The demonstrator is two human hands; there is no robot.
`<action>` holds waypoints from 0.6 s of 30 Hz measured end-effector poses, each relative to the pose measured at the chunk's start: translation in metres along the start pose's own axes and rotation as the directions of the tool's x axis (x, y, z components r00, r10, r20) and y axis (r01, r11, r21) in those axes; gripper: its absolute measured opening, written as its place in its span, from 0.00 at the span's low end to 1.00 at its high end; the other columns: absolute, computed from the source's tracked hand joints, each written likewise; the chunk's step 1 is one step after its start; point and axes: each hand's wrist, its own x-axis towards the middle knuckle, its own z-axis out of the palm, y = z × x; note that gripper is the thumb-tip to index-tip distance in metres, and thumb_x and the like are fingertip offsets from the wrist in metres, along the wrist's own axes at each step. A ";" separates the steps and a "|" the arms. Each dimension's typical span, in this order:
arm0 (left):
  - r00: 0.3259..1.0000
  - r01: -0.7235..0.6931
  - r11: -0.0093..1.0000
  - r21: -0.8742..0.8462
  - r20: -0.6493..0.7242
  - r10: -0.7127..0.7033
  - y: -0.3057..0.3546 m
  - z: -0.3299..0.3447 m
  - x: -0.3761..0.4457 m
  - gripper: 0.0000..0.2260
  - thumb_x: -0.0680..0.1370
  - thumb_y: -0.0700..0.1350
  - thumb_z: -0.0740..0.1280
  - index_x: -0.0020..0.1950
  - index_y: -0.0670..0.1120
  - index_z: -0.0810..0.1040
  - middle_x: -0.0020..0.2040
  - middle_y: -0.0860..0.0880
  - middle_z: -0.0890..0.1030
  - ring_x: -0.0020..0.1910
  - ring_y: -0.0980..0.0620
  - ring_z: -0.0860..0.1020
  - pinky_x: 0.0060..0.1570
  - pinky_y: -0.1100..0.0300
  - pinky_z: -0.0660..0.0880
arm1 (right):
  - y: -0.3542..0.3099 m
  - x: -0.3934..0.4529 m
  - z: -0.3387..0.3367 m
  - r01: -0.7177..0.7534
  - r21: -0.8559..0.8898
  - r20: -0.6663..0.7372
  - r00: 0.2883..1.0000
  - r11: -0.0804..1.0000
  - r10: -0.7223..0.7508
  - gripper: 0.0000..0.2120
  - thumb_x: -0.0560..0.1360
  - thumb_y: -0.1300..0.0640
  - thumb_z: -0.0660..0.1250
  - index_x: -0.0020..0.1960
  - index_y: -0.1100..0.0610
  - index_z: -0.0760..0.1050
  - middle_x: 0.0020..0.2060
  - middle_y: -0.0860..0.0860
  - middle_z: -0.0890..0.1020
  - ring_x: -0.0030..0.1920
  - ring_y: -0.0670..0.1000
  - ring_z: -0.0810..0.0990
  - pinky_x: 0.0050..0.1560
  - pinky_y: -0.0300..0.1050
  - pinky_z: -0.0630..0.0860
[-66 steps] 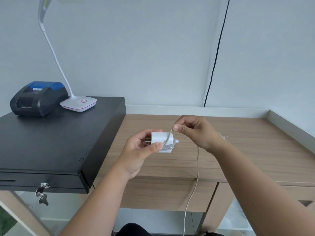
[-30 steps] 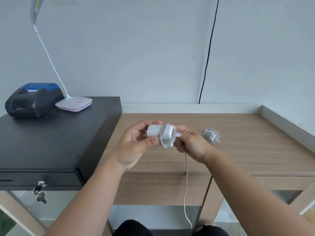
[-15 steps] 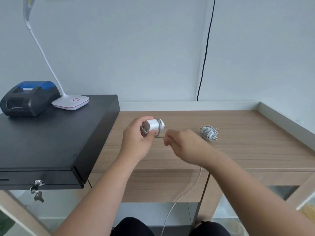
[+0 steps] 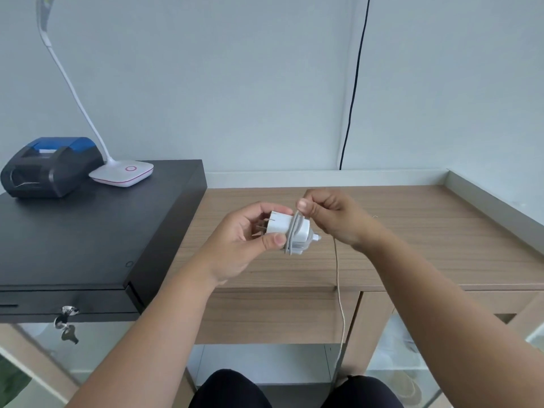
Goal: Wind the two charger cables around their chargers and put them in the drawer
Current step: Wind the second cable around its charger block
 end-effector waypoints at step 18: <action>0.890 0.091 0.967 0.238 -0.454 0.029 -0.040 0.010 0.015 0.13 0.71 0.46 0.73 0.55 0.56 0.80 0.52 0.46 0.81 0.46 0.51 0.79 0.47 0.58 0.78 | 0.015 -0.041 0.050 -0.066 -0.506 0.004 0.997 0.860 0.078 0.11 0.81 0.55 0.57 0.43 0.55 0.73 0.27 0.40 0.72 0.30 0.45 0.70 0.36 0.44 0.65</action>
